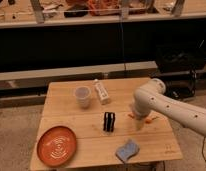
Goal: Knock the eraser over
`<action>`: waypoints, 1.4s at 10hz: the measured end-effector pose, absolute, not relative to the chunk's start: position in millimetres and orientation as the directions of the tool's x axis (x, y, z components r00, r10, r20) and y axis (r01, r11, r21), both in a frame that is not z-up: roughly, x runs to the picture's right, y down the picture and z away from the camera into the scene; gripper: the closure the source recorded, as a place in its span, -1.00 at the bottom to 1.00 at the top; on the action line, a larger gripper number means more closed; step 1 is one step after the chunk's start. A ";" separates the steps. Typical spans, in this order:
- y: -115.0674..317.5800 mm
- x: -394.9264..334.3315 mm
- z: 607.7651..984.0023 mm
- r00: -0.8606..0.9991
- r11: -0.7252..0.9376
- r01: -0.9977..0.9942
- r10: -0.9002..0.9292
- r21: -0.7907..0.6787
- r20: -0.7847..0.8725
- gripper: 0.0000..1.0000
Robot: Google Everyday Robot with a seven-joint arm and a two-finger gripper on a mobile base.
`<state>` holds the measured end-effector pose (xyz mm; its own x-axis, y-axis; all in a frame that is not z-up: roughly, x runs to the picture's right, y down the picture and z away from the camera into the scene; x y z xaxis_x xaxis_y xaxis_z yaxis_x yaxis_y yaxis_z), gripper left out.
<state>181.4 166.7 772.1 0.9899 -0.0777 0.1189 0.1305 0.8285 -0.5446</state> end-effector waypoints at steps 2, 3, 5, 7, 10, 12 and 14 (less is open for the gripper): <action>165.6 176.3 773.7 0.988 0.827 0.143 -0.084 -0.544 0.132 0.10; 165.2 175.2 774.4 0.987 0.826 0.148 -0.086 -0.543 0.138 0.34; 164.9 173.9 774.6 0.986 0.826 0.153 -0.087 -0.543 0.144 0.67; 164.4 159.6 777.6 0.981 0.821 0.176 -0.102 -0.542 0.164 0.97; 164.1 127.3 782.6 0.972 0.812 0.215 -0.127 -0.542 0.197 0.98; 164.3 122.8 783.3 0.968 0.805 0.232 -0.134 -0.546 0.214 0.98; 163.3 102.9 784.0 0.959 0.799 0.257 -0.143 -0.544 0.244 0.98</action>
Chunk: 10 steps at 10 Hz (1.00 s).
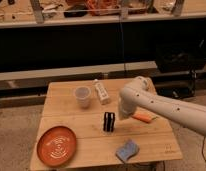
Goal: Knock the eraser over
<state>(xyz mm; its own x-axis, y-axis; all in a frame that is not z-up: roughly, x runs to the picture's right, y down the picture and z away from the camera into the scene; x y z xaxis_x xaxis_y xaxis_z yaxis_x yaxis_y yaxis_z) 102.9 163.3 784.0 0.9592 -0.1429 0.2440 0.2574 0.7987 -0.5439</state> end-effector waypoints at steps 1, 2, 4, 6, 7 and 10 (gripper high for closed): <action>163.5 97.4 783.6 0.956 0.796 0.264 -0.143 -0.545 0.255 0.98; 163.3 95.8 784.1 0.953 0.793 0.275 -0.150 -0.544 0.264 0.98; 163.4 91.2 782.7 0.946 0.789 0.292 -0.155 -0.541 0.285 0.98; 163.6 79.5 779.9 0.933 0.783 0.320 -0.165 -0.533 0.319 0.98; 163.8 76.0 778.6 0.929 0.781 0.330 -0.168 -0.531 0.330 0.98; 166.8 68.3 773.0 0.912 0.772 0.361 -0.175 -0.523 0.371 0.98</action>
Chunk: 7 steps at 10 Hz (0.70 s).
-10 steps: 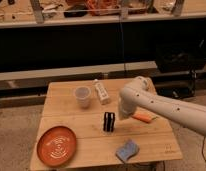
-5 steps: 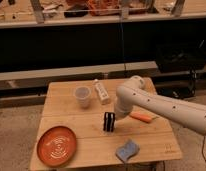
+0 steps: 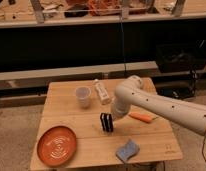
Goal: Knock the eraser over
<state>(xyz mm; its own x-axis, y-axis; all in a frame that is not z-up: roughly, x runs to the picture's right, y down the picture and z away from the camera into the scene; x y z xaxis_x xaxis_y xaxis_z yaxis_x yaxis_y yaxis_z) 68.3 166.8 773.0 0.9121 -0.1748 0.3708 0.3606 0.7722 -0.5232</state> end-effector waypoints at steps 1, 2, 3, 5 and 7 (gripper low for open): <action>167.6 62.6 771.4 0.906 0.769 0.371 -0.178 -0.521 0.383 0.98; 168.5 54.9 769.2 0.896 0.763 0.389 -0.185 -0.516 0.403 0.98; 169.2 52.5 767.7 0.891 0.759 0.399 -0.188 -0.515 0.413 0.98; 172.4 49.5 764.1 0.880 0.751 0.417 -0.192 -0.512 0.434 0.98; 173.2 40.6 760.6 0.865 0.743 0.441 -0.202 -0.504 0.459 0.98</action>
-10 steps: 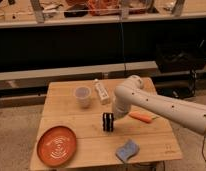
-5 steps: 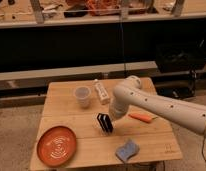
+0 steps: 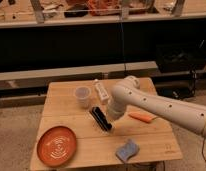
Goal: Knock the eraser over
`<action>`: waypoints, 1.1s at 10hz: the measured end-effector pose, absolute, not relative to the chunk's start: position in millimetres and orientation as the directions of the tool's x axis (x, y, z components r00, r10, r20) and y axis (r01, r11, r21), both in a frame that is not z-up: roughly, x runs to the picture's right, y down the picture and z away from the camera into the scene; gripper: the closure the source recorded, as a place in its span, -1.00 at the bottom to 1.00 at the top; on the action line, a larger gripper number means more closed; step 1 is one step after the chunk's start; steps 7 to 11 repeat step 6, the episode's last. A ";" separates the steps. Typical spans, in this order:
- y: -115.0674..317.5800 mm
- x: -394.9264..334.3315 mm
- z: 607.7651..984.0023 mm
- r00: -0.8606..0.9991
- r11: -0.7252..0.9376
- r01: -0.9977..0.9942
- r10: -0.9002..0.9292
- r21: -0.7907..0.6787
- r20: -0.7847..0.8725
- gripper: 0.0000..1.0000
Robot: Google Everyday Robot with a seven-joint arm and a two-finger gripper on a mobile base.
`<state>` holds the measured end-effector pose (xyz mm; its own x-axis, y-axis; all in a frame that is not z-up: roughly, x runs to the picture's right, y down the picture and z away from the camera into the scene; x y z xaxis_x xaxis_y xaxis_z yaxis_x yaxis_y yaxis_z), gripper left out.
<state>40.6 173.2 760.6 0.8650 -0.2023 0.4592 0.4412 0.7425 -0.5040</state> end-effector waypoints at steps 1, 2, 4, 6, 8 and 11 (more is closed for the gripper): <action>173.2 34.9 758.6 0.856 0.738 0.455 -0.209 -0.499 0.473 0.98; 172.9 31.6 757.3 0.851 0.734 0.463 -0.211 -0.497 0.480 0.98; 170.3 24.6 757.5 0.845 0.730 0.470 -0.211 -0.496 0.491 0.98; 158.9 2.5 763.6 0.832 0.726 0.488 -0.220 -0.484 0.509 0.98; 158.9 2.5 763.6 0.832 0.726 0.488 -0.220 -0.484 0.509 0.98; 158.9 2.5 763.6 0.832 0.726 0.488 -0.220 -0.484 0.509 0.98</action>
